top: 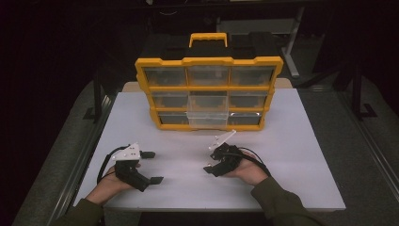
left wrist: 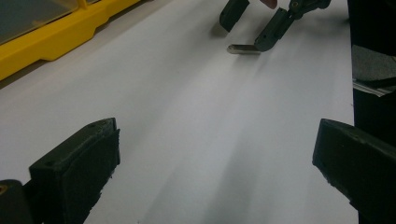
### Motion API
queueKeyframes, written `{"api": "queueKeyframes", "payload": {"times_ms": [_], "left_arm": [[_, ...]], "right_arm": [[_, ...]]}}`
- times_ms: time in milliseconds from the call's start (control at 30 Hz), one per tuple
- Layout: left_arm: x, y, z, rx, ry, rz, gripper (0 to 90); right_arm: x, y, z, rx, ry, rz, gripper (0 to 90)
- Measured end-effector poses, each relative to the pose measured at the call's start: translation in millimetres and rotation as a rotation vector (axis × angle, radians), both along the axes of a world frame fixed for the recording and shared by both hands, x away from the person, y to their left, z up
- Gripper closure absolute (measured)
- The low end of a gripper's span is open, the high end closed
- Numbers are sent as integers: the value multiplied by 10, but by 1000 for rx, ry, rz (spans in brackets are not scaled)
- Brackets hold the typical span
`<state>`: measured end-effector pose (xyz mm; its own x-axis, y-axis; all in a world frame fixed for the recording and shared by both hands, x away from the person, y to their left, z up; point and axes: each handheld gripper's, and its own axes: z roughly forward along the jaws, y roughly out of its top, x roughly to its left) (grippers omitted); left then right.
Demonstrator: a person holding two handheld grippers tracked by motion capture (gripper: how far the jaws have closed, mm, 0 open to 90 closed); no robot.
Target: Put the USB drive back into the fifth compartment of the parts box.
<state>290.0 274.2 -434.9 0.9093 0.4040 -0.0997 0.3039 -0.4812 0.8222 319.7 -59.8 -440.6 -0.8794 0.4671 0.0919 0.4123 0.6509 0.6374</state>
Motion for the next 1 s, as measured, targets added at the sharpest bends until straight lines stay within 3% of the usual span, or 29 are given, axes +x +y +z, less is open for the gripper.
{"api": "queueKeyframes", "payload": {"times_ms": [167, 1000], "left_arm": [[-2, 0, 0, -2, -3, -3, 40], [-3, -10, 5, 3, 1, 8, 6]], "right_arm": [[-5, 3, -26, -20, -3, 13, 480], [-19, 15, -59, -77, -16, 13, 724]]}}
